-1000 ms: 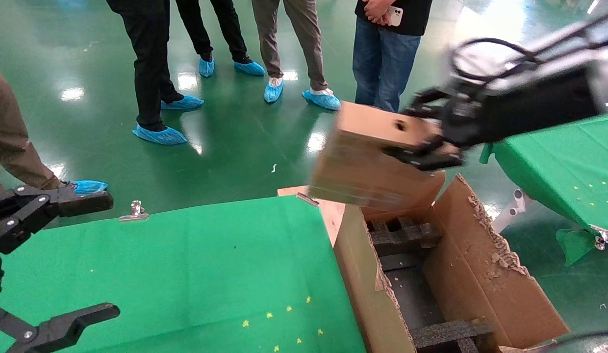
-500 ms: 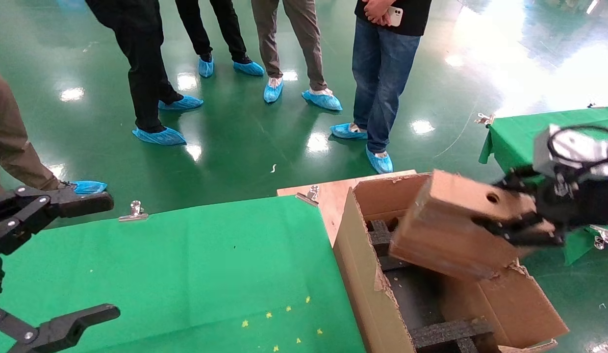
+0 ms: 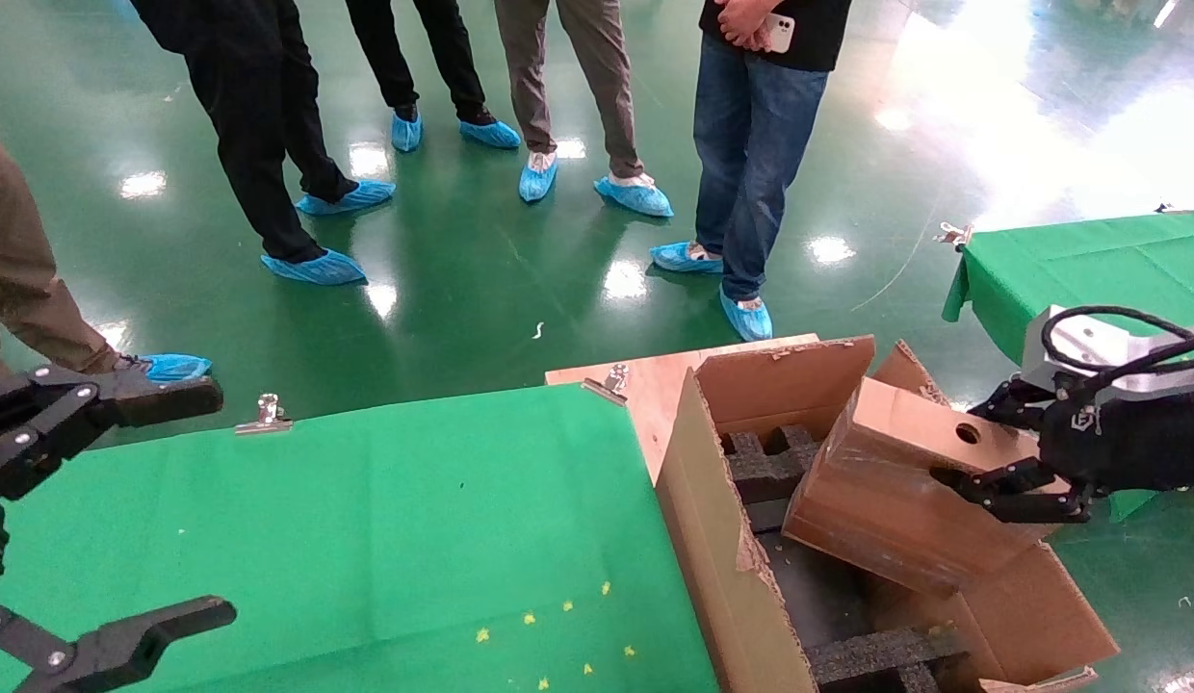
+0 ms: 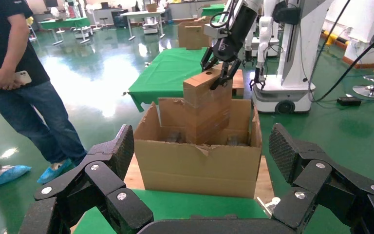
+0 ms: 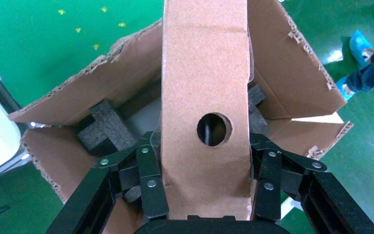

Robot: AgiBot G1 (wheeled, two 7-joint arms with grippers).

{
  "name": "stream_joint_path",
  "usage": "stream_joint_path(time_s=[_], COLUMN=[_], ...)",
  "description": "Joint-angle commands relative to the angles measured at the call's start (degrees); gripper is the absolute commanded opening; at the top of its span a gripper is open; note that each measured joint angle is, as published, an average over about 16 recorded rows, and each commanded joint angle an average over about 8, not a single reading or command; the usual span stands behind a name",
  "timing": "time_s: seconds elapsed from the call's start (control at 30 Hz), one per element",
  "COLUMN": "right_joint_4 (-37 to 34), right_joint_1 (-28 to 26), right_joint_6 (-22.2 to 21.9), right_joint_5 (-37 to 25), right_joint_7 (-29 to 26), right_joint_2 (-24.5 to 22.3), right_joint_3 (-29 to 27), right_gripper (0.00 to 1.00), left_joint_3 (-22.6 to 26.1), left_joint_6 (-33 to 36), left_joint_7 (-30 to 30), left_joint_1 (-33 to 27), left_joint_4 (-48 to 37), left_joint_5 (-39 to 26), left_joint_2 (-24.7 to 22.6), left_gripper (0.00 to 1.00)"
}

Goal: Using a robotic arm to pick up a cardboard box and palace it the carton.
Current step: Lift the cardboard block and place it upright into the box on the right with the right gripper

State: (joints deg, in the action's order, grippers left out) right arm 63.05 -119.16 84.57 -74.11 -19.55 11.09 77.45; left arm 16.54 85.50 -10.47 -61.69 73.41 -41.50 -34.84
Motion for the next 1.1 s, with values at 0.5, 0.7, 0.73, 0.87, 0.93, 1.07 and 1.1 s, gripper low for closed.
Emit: stream_joint_path(time_s=[0.5, 0.7, 0.73, 0.87, 0.93, 1.07, 1.1], right_joint_4=[3.8, 10.4, 11.3, 13.6, 14.0, 14.4, 14.5], right_joint_1=[5.1, 8.4, 8.8, 9.7, 10.0, 10.2, 10.2], right_joint_6=[-11.2, -22.5, -24.0, -27.9, -28.8, -28.7, -28.4], right_joint_5=[-0.3, -5.0, -6.1, -10.8, -12.8, -16.3, -17.0], right_joint_7=[-10.8, -25.2, -27.8, -38.7, -44.1, -53.4, -55.5], right_joint_2=[-1.7, -3.7, -3.8, -3.7, -3.2, -1.9, -1.6], right_joint_3=[2.4, 4.7, 5.0, 6.0, 6.4, 7.1, 7.2], right_gripper=[0.00, 0.00, 0.00, 0.00, 0.00, 0.00, 0.00], left_joint_3=[0.0, 0.1, 0.1, 0.1, 0.1, 0.1, 0.1], left_joint_6=[0.0, 0.0, 0.0, 0.0, 0.0, 0.0, 0.0], left_joint_7=[0.0, 0.0, 0.0, 0.1, 0.1, 0.1, 0.1], left_joint_1=[0.0, 0.0, 0.0, 0.0, 0.0, 0.0, 0.0], left_joint_4=[0.0, 0.0, 0.0, -0.1, -0.1, -0.1, -0.1], left_joint_5=[0.0, 0.0, 0.0, 0.1, 0.1, 0.1, 0.1], left_joint_2=[0.0, 0.0, 0.0, 0.0, 0.0, 0.0, 0.0], left_gripper=[1.00, 1.00, 1.00, 1.00, 1.00, 1.00, 1.00])
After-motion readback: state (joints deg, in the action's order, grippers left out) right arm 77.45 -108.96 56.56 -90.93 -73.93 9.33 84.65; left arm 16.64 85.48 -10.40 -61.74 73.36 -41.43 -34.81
